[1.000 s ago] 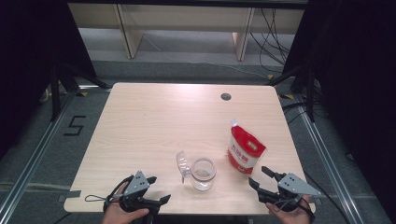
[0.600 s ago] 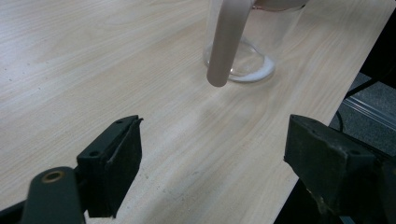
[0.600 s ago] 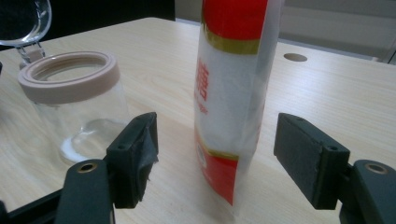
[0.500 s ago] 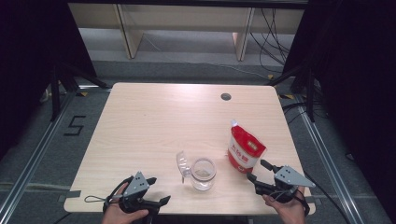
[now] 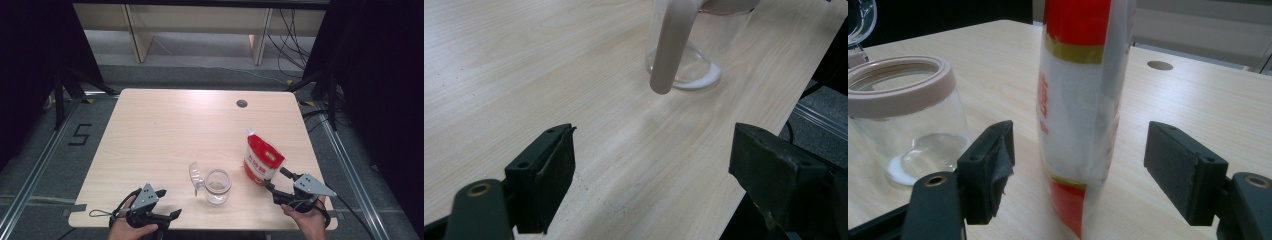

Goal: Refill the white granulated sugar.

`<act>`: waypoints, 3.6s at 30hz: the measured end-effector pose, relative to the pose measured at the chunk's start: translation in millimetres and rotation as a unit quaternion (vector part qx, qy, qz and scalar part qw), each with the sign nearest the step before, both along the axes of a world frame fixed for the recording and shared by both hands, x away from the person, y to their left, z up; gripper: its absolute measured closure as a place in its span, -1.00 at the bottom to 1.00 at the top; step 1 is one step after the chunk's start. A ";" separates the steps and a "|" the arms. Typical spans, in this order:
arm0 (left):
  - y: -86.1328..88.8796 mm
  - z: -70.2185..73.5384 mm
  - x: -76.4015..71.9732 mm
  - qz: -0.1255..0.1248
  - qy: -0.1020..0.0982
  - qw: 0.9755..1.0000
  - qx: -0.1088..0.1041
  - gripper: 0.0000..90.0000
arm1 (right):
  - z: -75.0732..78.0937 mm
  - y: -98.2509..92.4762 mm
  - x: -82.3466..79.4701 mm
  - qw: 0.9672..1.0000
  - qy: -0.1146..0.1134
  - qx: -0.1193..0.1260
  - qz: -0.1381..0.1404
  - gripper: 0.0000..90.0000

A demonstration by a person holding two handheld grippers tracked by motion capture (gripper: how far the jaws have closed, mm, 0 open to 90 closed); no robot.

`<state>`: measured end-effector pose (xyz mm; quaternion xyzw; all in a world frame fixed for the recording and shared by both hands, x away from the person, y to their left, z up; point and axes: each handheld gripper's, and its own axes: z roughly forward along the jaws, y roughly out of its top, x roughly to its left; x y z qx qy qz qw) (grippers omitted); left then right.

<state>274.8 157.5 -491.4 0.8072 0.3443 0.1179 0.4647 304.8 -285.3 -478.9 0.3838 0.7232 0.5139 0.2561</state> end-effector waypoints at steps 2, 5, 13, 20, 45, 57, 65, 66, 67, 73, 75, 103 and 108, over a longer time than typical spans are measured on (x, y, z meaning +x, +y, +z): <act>0.4 0.8 -0.3 0.000 0.001 1.000 0.007 -0.59 | 0.0 -1.7 3.2 1.000 -0.011 -0.008 0.007 -0.38; -0.8 1.4 -0.3 -0.003 0.000 1.000 -0.001 -0.59 | -1.1 -0.3 4.4 1.000 -0.010 -0.004 0.004 -0.39; 0.1 0.6 -2.4 -0.004 -0.002 1.000 -0.002 -0.59 | -1.7 1.4 8.3 1.000 -0.021 -0.013 0.004 -0.39; 1.2 -0.5 -0.9 -0.012 -0.009 1.000 0.014 -0.60 | -5.5 4.7 16.3 1.000 -0.018 -0.018 0.012 -0.40; -1.7 0.0 -3.3 -0.014 -0.008 1.000 0.009 -0.60 | -13.9 24.3 32.1 0.999 -0.040 -0.019 0.011 -0.41; -3.3 -1.8 -4.0 -0.012 0.002 1.000 0.004 -0.60 | -17.5 24.8 37.3 0.999 -0.043 -0.026 0.021 -0.44; -3.8 -2.0 -4.7 -0.010 0.001 1.000 0.005 -0.60 | -18.3 26.9 39.6 0.999 -0.040 -0.015 0.021 -0.44; -3.9 -2.4 -4.2 -0.011 -0.001 1.000 0.004 -0.60 | -18.6 27.2 40.1 0.999 -0.042 -0.012 0.021 -0.44; -3.6 -2.1 -4.2 -0.012 0.000 1.000 0.006 -0.60 | -18.6 27.1 40.4 0.999 -0.041 -0.010 0.022 -0.44; -4.6 -2.5 -4.7 -0.012 0.002 1.000 0.001 -0.60 | -20.8 28.7 43.8 0.999 -0.043 -0.002 0.031 -0.42; -5.0 -2.7 -4.9 -0.011 0.004 1.000 -0.001 -0.60 | -21.2 29.7 43.3 0.999 -0.043 0.005 0.027 -0.41; -5.7 -4.0 -5.0 -0.015 0.001 1.000 0.003 -0.60 | -23.3 26.3 51.6 0.998 -0.047 0.013 0.043 -0.23; -5.6 -3.9 -4.9 -0.017 0.000 1.000 0.007 -0.60 | -23.4 26.3 51.7 0.998 -0.046 0.015 0.043 -0.19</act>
